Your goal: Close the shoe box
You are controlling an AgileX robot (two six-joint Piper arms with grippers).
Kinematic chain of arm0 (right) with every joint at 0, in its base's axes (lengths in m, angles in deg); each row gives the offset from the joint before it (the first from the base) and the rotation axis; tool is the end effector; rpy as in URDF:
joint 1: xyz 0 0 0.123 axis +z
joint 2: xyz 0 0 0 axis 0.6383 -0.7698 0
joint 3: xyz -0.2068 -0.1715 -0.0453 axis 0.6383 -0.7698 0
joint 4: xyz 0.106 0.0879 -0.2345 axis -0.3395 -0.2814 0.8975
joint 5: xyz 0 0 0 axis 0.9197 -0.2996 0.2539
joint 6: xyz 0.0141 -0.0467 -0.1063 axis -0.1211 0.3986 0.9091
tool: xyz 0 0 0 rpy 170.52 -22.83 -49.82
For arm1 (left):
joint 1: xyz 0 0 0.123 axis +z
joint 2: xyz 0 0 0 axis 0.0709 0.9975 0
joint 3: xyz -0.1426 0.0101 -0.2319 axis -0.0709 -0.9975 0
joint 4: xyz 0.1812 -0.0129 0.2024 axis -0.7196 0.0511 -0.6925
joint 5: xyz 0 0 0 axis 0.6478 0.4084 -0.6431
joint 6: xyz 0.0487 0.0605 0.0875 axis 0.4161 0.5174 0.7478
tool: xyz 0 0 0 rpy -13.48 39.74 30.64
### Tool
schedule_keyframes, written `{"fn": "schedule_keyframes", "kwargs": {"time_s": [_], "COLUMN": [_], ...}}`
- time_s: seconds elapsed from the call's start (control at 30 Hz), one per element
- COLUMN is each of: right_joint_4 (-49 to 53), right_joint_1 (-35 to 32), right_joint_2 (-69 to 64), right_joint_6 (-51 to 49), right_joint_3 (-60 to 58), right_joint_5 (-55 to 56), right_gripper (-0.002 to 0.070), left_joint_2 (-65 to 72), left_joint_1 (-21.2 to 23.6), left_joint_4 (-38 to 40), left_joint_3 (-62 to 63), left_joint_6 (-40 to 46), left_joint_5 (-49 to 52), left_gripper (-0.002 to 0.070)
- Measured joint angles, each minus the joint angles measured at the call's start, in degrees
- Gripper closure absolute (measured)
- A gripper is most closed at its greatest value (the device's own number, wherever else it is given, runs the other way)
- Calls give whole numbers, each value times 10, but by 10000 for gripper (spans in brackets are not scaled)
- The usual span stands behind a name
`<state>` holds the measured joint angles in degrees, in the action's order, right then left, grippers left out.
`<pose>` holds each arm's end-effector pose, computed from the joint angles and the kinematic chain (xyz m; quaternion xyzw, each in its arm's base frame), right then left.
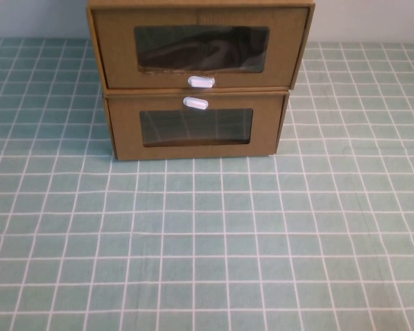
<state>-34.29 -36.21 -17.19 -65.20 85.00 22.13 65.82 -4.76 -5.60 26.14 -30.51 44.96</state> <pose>0.1115 0.0061 0.1662 0.0156 0.7971 0.0450 0.6019 0.1120 -0.0300 0.1987 0.0978 0.6988 -0.0856 0.7034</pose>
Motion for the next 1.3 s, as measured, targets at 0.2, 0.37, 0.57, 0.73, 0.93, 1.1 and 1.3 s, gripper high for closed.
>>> {"fn": "schedule_keyframes", "kwargs": {"time_s": [0.2,0.37,0.57,0.73,0.93,1.1,1.3], "right_joint_4": [0,0,0,0,0,0,0], "right_joint_1": [0,0,0,0,0,0,0], "right_joint_2": [0,0,1,1,1,2,3], "right_joint_6": [0,0,0,0,0,0,0], "right_joint_3": [0,0,0,0,0,0,0], "right_joint_5": [0,-1,-1,-1,-1,-1,-2], "right_gripper": [687,687,687,687,687,687,687], "left_joint_2": [0,0,0,0,0,0,0], "left_joint_1": [2,34,41,41,41,41,41], "left_joint_4": [-101,-447,-545,-546,-546,-546,-546], "left_joint_3": [0,0,0,0,0,0,0], "left_joint_6": [-60,-451,-530,-559,-567,-568,-568], "left_joint_5": [-5,74,129,131,131,131,131], "left_gripper": [680,680,680,680,680,680,680]}}
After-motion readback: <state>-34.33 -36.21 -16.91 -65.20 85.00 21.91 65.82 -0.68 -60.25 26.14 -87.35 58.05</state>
